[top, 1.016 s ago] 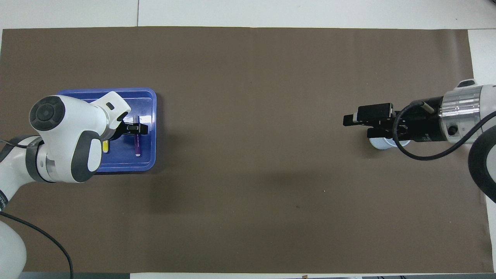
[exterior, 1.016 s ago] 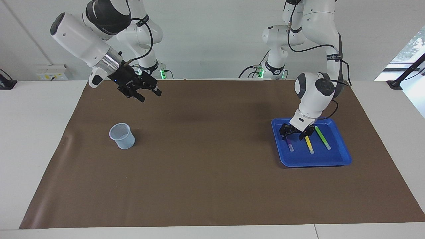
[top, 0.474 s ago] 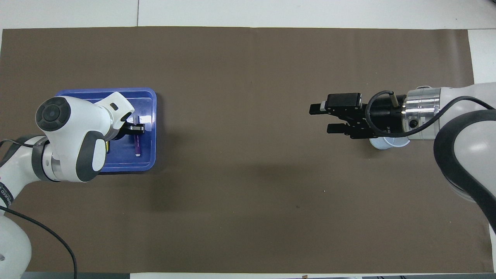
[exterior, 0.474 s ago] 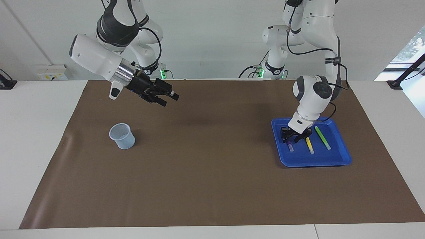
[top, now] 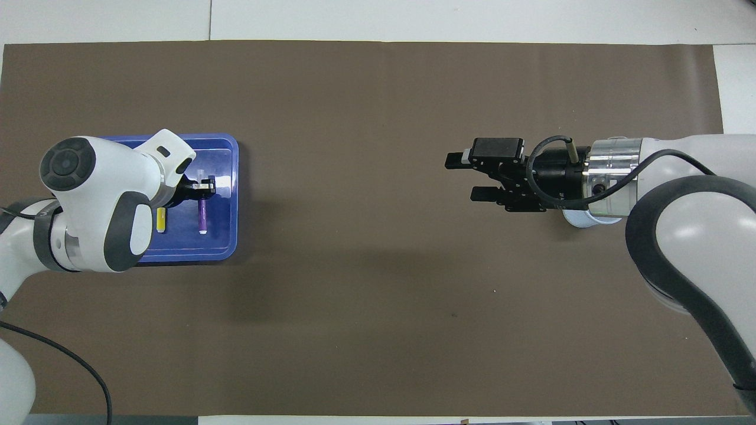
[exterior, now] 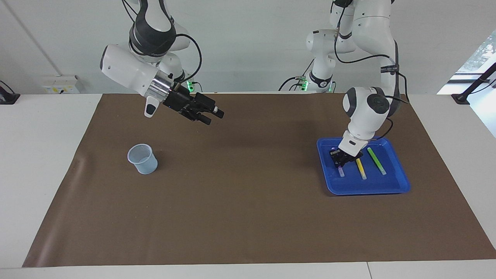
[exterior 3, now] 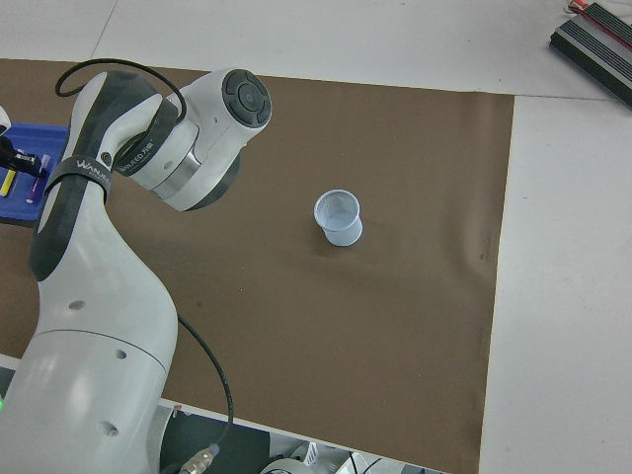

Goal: Transfer and insert pens with both arms

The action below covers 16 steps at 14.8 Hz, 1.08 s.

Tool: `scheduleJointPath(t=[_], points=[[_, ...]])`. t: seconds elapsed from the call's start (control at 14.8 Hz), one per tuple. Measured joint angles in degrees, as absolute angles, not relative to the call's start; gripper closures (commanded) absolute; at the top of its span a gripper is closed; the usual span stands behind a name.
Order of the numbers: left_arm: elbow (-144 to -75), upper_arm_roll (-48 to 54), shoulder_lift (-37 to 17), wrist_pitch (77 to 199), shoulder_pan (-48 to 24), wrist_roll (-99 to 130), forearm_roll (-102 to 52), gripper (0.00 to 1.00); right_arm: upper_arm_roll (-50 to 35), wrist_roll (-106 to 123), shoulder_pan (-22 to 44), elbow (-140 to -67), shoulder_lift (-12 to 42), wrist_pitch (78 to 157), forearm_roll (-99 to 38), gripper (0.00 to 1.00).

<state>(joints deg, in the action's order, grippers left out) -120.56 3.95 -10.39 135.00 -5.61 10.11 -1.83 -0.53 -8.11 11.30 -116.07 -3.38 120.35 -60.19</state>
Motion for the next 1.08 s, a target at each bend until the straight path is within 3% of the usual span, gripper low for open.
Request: scheduleJointPath(t=[0.34,0.81,1.08], points=[[-110.56,4.16,-5.69,119.41,-6.2,27.33,-2.02,1.0,-0.49,-8.5,12.48,-116.18,-3.38,121.92,-60.45,0.0],[-106.76,4.48,-7.13,122.22,-15.5,58.99,-14.62,1.0,-0.57,-8.96,15.12,-117.06,-3.35,125.32,-62.18,0.0],[-104.07,4.49,-8.4,126.8,-21.46,73.63,-20.94,1.0,-0.54,-2.02,15.15,-119.63,-2.3,127.49,-74.33,0.0]])
